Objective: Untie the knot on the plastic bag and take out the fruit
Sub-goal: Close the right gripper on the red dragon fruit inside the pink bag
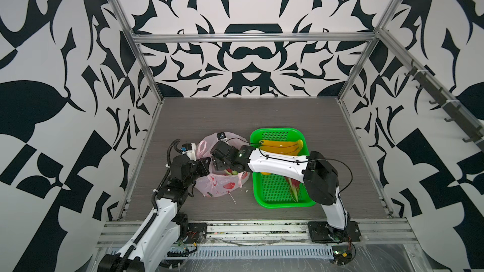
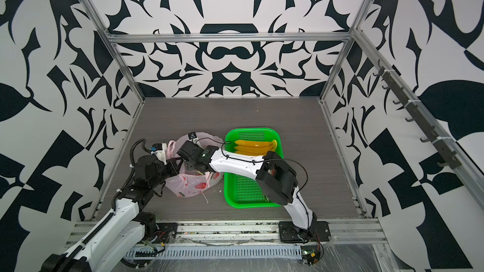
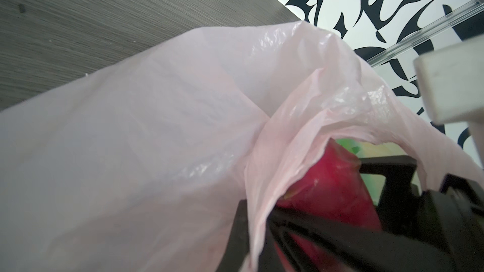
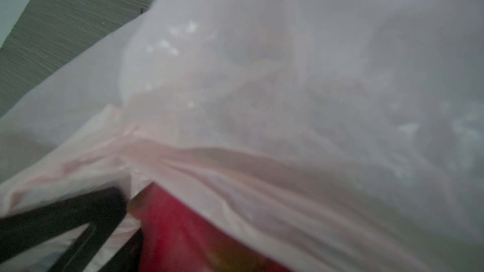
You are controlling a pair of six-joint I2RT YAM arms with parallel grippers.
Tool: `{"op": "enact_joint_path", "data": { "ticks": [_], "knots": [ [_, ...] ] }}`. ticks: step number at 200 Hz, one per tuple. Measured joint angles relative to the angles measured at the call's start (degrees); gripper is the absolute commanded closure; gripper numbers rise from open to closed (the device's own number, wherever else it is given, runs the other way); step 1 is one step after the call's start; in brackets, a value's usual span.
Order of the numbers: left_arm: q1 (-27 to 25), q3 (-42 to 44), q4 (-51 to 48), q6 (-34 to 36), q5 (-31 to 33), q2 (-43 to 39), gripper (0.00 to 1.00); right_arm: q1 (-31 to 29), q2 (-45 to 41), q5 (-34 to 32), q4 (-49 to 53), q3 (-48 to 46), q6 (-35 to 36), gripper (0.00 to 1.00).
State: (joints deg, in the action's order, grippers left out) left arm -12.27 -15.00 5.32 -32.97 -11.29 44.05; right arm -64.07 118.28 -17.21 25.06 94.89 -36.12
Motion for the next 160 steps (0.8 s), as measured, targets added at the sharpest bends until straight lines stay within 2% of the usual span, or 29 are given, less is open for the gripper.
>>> {"op": "enact_joint_path", "data": {
  "ticks": [62,160],
  "knots": [
    [0.0,-2.0,0.7,0.9,1.5,2.5,1.00,-0.3,-0.5,0.8,-0.6,-1.0,1.9,0.80],
    [0.0,-4.6,1.4,3.5,4.0,5.5,1.00,-1.1,-8.5,2.3,-4.6,-6.3,4.9,0.81]
  ]
}}
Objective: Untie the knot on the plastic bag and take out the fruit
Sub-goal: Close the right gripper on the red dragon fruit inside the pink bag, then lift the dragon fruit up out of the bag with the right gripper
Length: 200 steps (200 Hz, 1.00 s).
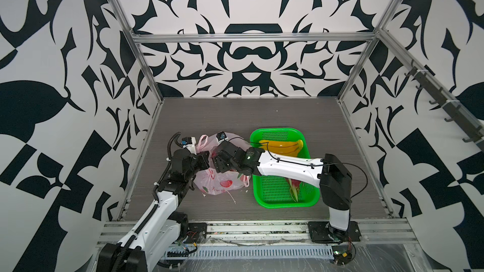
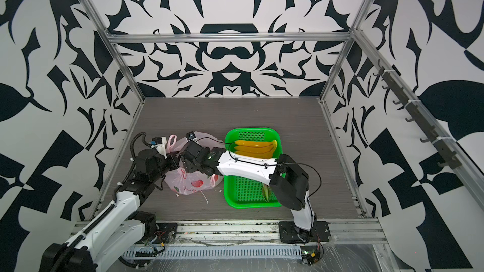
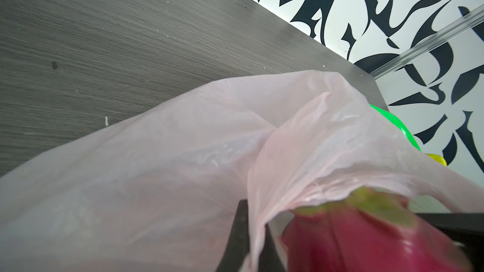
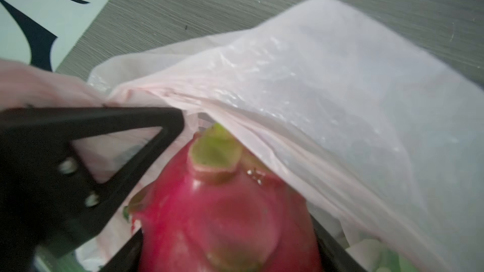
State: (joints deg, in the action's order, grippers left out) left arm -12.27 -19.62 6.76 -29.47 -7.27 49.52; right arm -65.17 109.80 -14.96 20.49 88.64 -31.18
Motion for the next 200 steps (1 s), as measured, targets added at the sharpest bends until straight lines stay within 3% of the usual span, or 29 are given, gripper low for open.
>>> {"op": "enact_joint_path", "data": {
  "ticks": [200],
  "knots": [
    [0.0,-1.1,0.1,0.2,1.0,-0.5,1.00,-0.2,-6.6,1.3,-6.5,-3.5,2.8,0.81]
  ]
}}
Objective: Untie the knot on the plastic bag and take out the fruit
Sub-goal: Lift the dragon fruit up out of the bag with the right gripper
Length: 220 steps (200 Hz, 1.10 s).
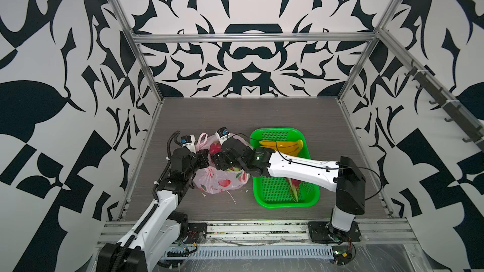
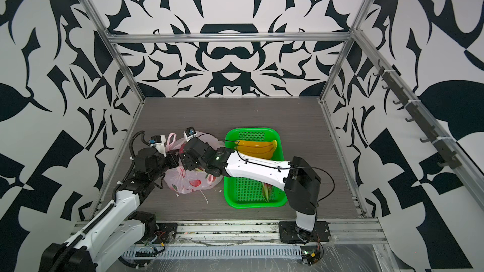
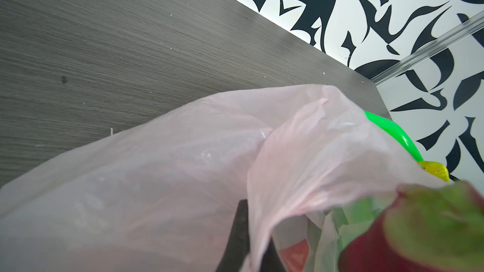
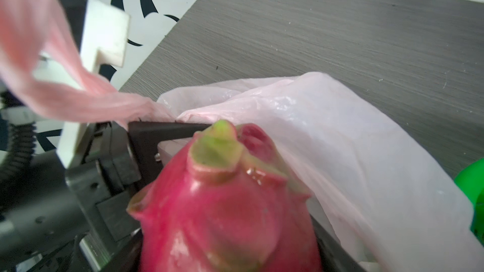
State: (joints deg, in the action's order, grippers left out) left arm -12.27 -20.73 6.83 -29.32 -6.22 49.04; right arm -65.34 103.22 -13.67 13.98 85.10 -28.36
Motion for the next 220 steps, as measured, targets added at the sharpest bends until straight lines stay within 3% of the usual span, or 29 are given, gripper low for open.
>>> {"op": "enact_joint_path", "data": {
  "ticks": [98,220],
  "knots": [
    [0.0,1.0,-2.6,-1.2,-0.2,-4.9,1.00,0.0,0.0,-0.3,-3.2,0.7,0.4,0.81],
    [0.0,2.3,-5.6,-1.5,0.0,-8.3,1.00,0.5,5.4,-0.4,-5.7,9.3,2.9,0.81]
  ]
}}
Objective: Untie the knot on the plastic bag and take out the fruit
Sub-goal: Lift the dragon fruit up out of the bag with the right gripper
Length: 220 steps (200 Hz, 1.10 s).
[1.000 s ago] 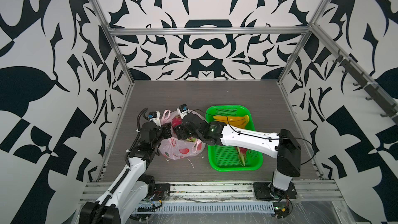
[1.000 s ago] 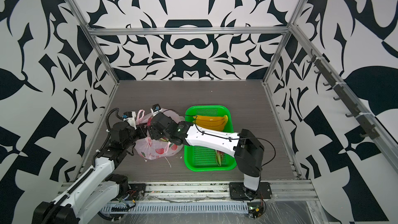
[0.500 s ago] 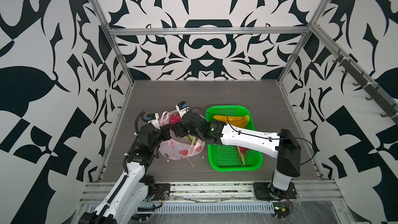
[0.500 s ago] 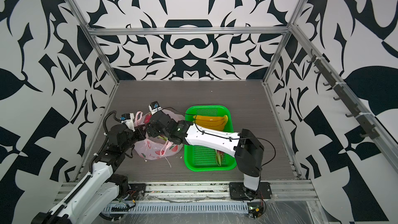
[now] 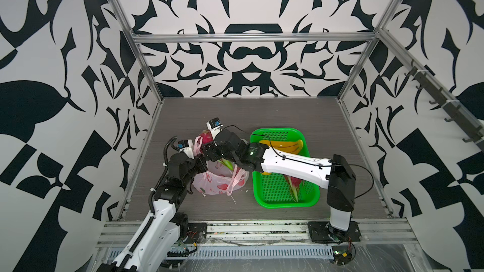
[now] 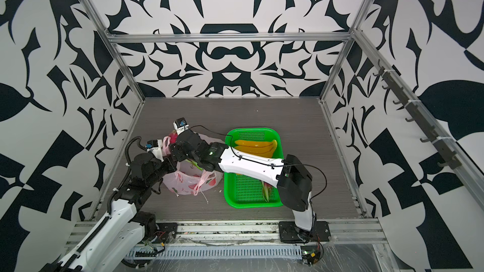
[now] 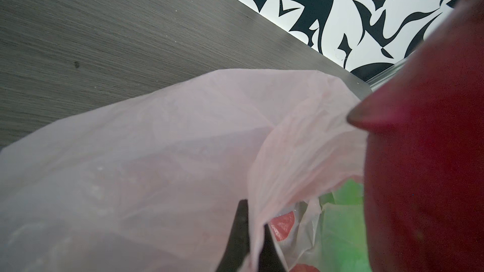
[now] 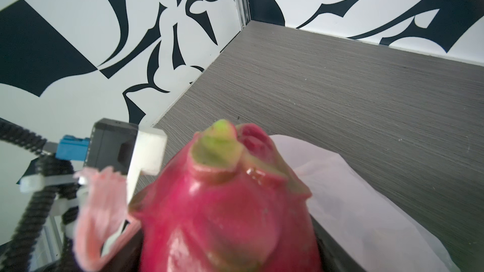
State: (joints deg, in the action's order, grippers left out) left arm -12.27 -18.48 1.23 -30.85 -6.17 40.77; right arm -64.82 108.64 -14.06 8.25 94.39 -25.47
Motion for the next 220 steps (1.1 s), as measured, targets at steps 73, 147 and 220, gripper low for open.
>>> {"op": "enact_joint_path", "data": {
  "ticks": [73,147,220],
  "knots": [
    [0.0,0.3,-0.2,0.0,0.1,-1.4,1.00,0.6,0.7,-0.5,0.0,4.2,1.6,0.82],
    [0.0,0.3,-0.2,-0.2,0.4,-1.9,1.00,1.1,0.8,-3.5,0.6,6.4,4.5,0.82],
    [0.0,0.3,-0.2,-0.2,0.4,-1.1,1.00,2.2,0.4,-7.6,1.0,6.3,6.3,0.82]
  ]
}}
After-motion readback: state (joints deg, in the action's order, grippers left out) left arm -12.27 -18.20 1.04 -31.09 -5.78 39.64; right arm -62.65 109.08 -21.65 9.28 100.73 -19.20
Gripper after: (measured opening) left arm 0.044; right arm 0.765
